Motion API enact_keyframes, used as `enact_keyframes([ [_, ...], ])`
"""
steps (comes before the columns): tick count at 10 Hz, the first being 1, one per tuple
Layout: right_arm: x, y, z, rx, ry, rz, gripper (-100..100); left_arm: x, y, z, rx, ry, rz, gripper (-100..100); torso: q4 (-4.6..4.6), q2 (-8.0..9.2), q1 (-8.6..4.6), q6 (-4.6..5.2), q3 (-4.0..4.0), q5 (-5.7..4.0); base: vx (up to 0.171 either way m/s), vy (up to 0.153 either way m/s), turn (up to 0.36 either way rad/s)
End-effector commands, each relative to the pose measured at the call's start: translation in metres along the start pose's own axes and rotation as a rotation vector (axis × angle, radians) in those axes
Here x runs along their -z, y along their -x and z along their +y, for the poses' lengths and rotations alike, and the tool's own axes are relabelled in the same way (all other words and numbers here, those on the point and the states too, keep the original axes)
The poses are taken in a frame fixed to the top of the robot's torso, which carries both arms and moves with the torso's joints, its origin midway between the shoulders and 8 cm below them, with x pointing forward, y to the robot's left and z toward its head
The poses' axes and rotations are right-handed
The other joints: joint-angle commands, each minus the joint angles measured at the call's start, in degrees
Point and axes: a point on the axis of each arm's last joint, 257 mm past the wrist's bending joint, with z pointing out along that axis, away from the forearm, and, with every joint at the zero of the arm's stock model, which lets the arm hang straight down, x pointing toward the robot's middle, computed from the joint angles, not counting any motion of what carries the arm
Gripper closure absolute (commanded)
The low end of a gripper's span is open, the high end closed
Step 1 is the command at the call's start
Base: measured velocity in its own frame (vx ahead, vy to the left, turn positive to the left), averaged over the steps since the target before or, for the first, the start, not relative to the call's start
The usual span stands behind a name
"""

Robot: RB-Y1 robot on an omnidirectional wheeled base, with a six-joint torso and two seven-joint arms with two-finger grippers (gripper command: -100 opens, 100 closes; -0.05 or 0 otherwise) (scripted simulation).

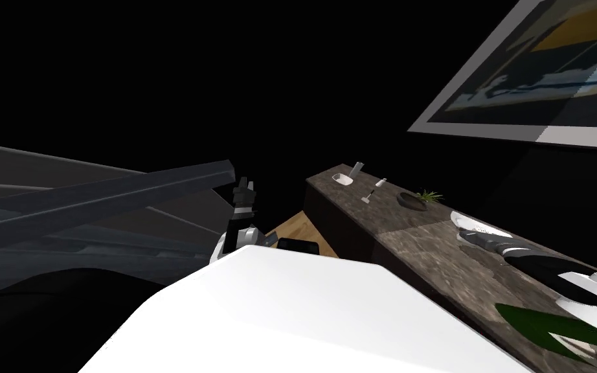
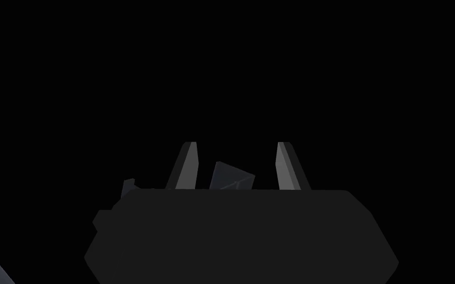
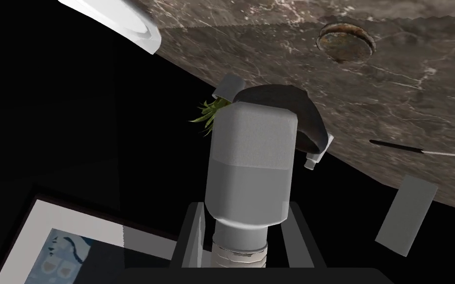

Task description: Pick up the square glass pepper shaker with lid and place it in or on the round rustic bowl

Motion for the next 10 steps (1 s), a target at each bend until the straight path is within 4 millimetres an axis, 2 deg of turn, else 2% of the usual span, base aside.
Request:
enact_keyframes([
  [1, 0.002, -0.002, -0.005, -0.026, -0.01, 0.011, 100, 0.0, 0.0, 0.0, 0.0, 0.0, 0.0, 0, 0.0, 0.0, 0.0, 0.0, 0.0, 0.0, 0.063, -0.111, 0.153],
  [3, 0.006, -0.013, -0.021, -0.063, -0.047, 0.05, 100, 0.0, 0.0, 0.0, 0.0, 0.0, 0.0, 0, 0.03, 0.14, 0.02, 0.13, 0.08, -0.04, 0.085, -0.116, 0.266],
  [4, 0.006, -0.013, -0.021, -0.075, -0.047, 0.05, 100, 0.0, 0.0, 0.0, 0.0, 0.0, 0.0, 0, 0.02, 0.01, -0.06, 0.08, 0.01, -0.02, 0.078, -0.116, 0.13],
  [6, 0.012, -0.023, -0.038, -0.114, -0.087, 0.084, 100, 0.0, 0.0, 0.0, 0.0, 0.0, 0.0, 0, 0.03, 0.12, 0.01, 0.16, 0.07, -0.04, 0.075, -0.117, 0.27],
  [7, 0.012, -0.023, -0.038, -0.122, -0.087, 0.084, 100, 0.0, 0.0, 0.0, 0.0, 0.0, 0.0, 0, 0.02, 0.04, -0.01, 0.08, 0.03, -0.04, 0.063, -0.095, 0.124],
  [10, 0.021, -0.034, -0.06, -0.175, -0.143, 0.122, 100, 0.0, 0.0, 0.0, 0.0, 0.0, 0.0, 0, 0.03, 0.1, 0.11, 0.13, 0.06, 0.0, 0.074, -0.112, 0.245],
])
